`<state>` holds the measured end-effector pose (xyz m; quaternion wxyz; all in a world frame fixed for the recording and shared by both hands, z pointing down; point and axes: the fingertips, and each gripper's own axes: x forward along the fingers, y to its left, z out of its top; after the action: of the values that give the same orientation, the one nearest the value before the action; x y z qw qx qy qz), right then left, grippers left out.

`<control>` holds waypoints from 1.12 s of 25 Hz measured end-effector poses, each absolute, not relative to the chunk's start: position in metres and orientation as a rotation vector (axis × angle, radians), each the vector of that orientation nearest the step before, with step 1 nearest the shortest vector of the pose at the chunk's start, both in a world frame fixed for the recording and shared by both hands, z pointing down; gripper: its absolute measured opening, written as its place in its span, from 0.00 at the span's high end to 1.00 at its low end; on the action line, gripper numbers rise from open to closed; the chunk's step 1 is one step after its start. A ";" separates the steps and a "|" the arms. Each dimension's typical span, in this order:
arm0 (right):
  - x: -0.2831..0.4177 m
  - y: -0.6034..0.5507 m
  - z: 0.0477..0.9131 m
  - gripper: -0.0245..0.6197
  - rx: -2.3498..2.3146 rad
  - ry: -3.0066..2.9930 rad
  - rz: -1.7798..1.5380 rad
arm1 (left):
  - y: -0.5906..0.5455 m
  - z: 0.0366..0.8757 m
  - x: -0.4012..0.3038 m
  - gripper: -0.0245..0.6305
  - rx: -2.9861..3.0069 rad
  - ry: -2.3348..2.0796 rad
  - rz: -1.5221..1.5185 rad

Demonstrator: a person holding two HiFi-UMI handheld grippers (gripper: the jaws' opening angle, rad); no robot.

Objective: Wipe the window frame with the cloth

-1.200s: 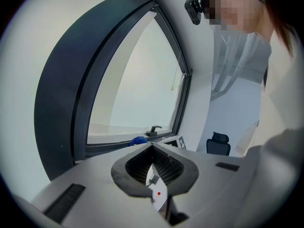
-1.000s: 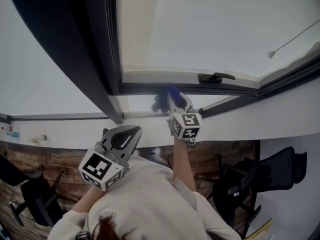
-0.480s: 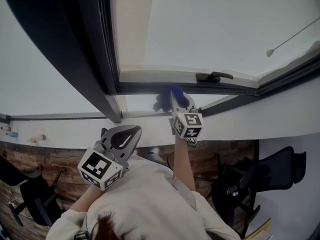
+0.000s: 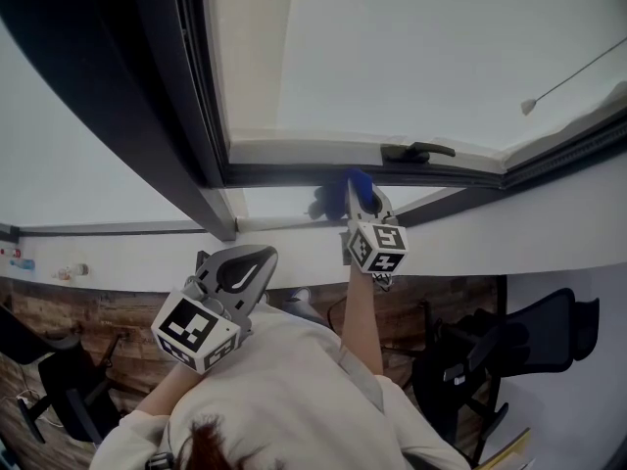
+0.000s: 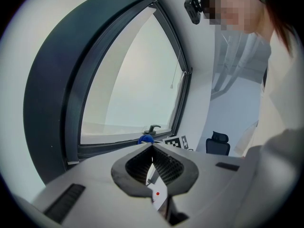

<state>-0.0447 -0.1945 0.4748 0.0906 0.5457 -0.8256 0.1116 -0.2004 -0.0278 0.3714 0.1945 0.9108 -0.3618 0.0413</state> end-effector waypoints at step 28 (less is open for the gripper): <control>0.016 -0.207 0.474 0.89 1.739 -2.439 0.385 | -0.038 0.371 -0.179 0.95 2.543 -1.043 0.124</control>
<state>0.0157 -0.2068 0.4743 0.0609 0.5747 -0.8061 0.1274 -0.1788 -0.0381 0.3714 0.1941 0.9067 -0.3718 0.0441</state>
